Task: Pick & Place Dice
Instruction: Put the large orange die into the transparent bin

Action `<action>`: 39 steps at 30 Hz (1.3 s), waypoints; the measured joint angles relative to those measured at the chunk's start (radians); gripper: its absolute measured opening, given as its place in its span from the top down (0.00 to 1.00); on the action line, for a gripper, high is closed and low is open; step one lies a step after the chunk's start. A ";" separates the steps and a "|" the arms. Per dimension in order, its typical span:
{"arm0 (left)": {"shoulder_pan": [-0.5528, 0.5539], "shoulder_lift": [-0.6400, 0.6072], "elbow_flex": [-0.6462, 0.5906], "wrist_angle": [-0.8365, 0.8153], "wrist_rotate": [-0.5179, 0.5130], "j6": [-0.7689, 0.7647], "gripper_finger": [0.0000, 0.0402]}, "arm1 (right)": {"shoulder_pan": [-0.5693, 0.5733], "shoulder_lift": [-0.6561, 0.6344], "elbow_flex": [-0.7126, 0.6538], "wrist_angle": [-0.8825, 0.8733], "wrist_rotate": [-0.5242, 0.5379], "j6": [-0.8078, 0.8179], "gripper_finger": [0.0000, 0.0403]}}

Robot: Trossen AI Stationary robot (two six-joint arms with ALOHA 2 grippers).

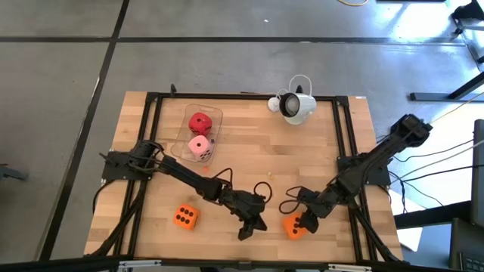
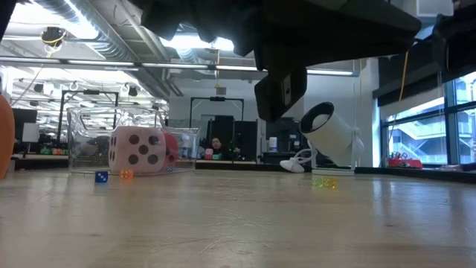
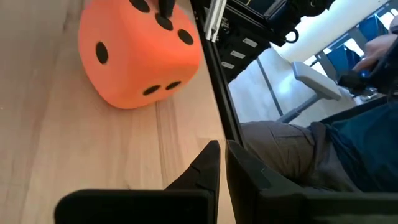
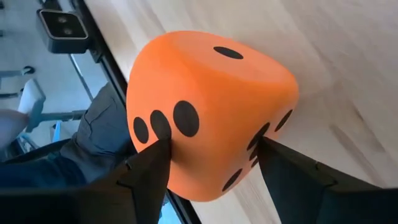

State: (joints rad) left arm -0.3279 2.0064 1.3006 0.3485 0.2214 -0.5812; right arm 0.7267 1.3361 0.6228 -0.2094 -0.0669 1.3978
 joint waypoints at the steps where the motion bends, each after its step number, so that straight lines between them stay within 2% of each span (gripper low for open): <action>1: 0.000 0.000 0.000 0.000 0.000 0.000 0.95 | 0.002 0.007 0.000 0.007 0.001 -0.010 0.43; 13: 0.009 -0.003 0.000 -0.002 0.039 0.015 0.95 | 0.030 0.026 -0.002 0.060 0.139 -0.083 0.74; 24: 0.011 -0.060 0.000 -0.016 0.020 0.056 0.95 | 0.087 0.029 -0.005 0.110 0.221 -0.094 0.78; 27: -0.013 -0.111 0.000 -0.054 -0.058 0.110 0.95 | 0.105 0.029 -0.005 0.130 0.247 -0.092 0.78; 32: -0.086 -0.201 0.000 -0.164 -0.278 0.216 0.95 | 0.120 0.023 0.006 0.175 0.297 -0.108 0.78; 35: -0.140 -0.235 0.000 -0.186 -0.406 0.284 0.95 | 0.122 0.023 0.046 0.177 0.321 -0.181 0.78; 39: -0.190 -0.263 0.000 -0.194 -0.502 0.342 0.97 | 0.122 0.022 0.118 0.176 0.395 -0.318 0.78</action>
State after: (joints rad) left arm -0.5175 1.7432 1.3010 0.1544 -0.2807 -0.2388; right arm 0.8490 1.3578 0.7408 -0.0336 0.3281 1.0803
